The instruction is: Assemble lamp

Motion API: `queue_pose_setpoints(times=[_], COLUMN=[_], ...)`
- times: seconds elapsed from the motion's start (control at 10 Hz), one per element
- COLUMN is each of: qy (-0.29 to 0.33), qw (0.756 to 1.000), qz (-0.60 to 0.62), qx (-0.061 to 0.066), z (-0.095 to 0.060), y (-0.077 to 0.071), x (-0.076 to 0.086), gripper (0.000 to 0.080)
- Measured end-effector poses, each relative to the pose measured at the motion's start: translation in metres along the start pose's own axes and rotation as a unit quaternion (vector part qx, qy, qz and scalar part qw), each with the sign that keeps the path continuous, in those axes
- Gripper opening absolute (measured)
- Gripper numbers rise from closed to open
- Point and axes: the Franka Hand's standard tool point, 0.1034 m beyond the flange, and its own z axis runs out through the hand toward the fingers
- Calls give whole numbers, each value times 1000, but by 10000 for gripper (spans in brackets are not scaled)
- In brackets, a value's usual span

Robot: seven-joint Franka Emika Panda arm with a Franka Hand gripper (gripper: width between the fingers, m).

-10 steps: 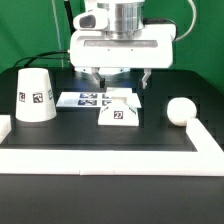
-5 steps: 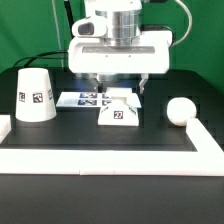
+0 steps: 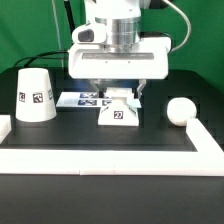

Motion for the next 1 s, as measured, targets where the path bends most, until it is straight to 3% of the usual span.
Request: queue_pose_setpoints(times=[0.1,0.9,1.0], qy=[0,0,4], qw=[1000,1000,1000], qz=[-1,-4,-7], qx=[0,0,1], z=[0,0,0], y=[0,-1,-4], x=[0,1,7], gripper=[534,535,535])
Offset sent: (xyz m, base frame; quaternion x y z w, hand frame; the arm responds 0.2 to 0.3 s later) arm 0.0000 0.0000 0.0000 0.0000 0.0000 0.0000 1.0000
